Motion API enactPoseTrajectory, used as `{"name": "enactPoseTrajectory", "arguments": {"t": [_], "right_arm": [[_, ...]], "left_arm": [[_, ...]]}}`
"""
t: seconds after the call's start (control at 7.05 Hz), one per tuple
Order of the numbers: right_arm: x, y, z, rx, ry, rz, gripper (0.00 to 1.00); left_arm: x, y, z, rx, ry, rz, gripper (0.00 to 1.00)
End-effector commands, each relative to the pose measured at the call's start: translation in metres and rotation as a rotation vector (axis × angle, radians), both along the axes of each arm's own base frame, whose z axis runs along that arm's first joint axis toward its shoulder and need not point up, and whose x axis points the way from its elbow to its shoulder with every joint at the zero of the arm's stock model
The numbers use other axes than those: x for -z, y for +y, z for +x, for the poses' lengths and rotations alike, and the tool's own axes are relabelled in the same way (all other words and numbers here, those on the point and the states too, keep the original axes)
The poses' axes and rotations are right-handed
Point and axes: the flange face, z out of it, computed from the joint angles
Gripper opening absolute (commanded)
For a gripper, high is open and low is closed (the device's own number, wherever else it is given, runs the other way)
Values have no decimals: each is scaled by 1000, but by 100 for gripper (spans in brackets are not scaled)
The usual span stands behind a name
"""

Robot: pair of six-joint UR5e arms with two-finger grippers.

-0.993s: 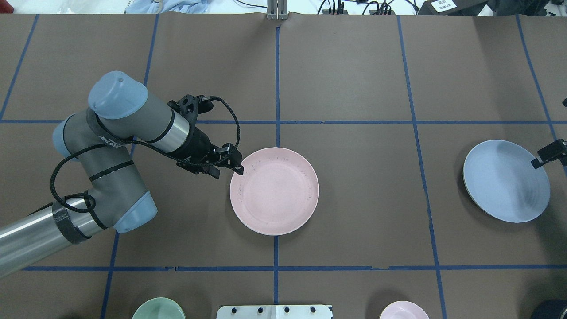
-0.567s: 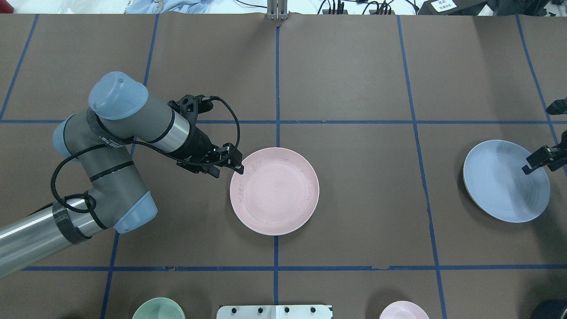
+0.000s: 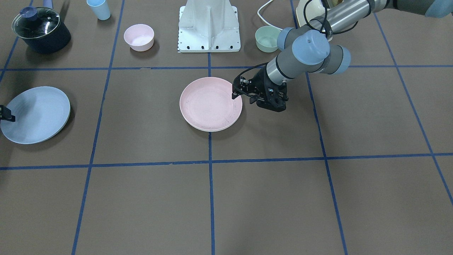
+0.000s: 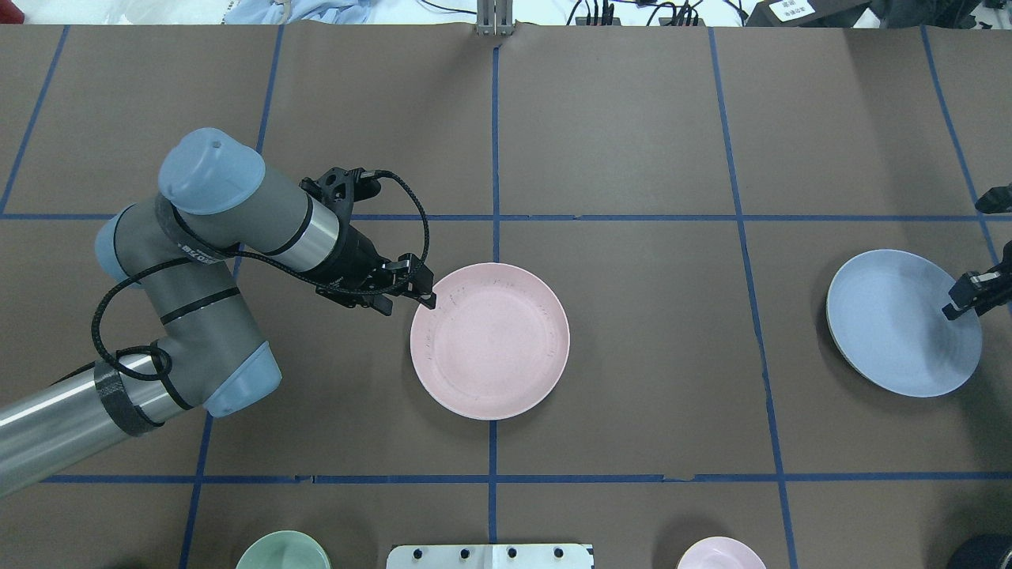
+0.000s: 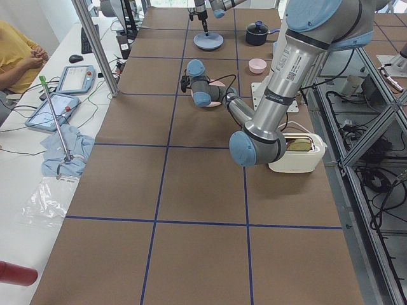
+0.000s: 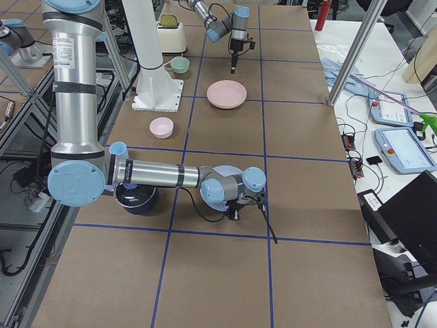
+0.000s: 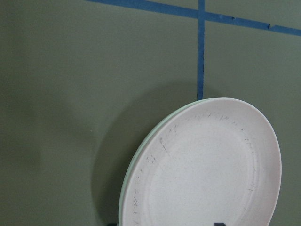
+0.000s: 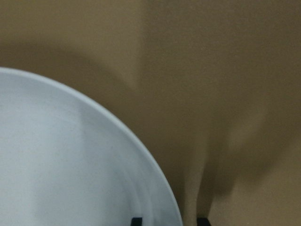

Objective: Stack three plates with pink and blue
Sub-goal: 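Reach the right gripper to the light blue plate rim and grasp it, then lift the light blue plate with the right gripper while the left arm draws back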

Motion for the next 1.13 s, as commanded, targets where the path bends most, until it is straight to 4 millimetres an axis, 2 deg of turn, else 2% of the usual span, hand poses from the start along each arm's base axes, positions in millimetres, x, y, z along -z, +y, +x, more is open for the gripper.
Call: {"name": "enactPoseTrajectory", "arguments": {"t": [0.0,0.14,0.28,0.43,0.57,0.71,0.85,0.99], "right_arm": [[-6,2,1,1,-3,7,0],[-12,2,1,1,-8,17,0],[-5,0,0,-6,-18,21,0],[19,-6,-4,-15,-45,42,0],[65,-21,-11,-104,-66,6,0],[117,-34,-23,-187,-86,-34,0],[146,-36,-45,-193,-112,-58,0],[182,-41,-78,-211,-125,-98,0]], "left_arm": [[1,0,0,0,1,0,75],[1,0,-1,1,2,2,75],[1,0,-2,1,3,4,75],[3,0,-6,3,8,17,75],[-13,-2,-27,19,0,30,74],[-21,-22,-72,56,4,91,74],[-41,-33,-101,97,-21,93,74],[-52,-55,-132,160,-40,79,74]]}}
